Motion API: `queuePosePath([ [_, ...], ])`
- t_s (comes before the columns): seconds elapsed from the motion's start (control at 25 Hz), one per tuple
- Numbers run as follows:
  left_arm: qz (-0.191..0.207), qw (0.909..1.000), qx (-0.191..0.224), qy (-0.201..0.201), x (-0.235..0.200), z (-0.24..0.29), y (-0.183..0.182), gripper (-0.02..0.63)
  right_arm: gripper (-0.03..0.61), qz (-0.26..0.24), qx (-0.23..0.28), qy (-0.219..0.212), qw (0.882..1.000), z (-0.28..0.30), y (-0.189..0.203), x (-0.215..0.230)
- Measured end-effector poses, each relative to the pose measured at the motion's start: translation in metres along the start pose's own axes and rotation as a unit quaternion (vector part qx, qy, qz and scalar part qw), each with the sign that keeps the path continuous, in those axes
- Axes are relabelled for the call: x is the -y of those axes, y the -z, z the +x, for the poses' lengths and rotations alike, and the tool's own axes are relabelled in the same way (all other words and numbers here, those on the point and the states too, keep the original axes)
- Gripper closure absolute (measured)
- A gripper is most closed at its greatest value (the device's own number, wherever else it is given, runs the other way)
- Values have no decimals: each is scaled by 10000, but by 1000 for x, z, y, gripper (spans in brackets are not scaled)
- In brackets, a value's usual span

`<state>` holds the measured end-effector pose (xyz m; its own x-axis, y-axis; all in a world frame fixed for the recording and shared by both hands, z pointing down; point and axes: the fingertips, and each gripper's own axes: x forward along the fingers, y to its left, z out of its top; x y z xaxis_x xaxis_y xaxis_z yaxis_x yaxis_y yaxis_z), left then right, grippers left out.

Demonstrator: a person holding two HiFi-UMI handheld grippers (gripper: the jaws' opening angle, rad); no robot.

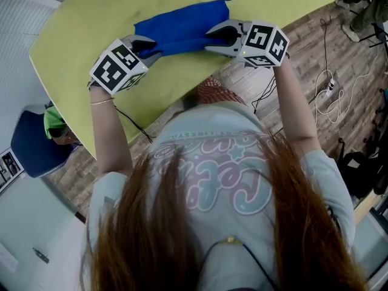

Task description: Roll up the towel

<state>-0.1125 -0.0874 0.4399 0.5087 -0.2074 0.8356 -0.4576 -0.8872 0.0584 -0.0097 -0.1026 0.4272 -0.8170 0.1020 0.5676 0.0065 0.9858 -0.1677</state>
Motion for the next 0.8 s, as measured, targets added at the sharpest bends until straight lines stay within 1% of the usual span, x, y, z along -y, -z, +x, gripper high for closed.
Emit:
queuePosePath([
  [0.12,1,9999,56,-125,-9,-1,0,531,470,-53,77,84,9999,0,-4,7],
  [0.28,150,9993,66,-342,-17,-1,-3,531,471,-146,133,223,9996,-1,-7,14],
  [0.56,253,9977,154,-606,-24,-1,-7,531,471,-314,267,621,9972,-4,-12,26],
  [0.8,344,9963,182,-770,-28,-2,-9,531,471,-418,283,800,9955,-5,-14,30],
])
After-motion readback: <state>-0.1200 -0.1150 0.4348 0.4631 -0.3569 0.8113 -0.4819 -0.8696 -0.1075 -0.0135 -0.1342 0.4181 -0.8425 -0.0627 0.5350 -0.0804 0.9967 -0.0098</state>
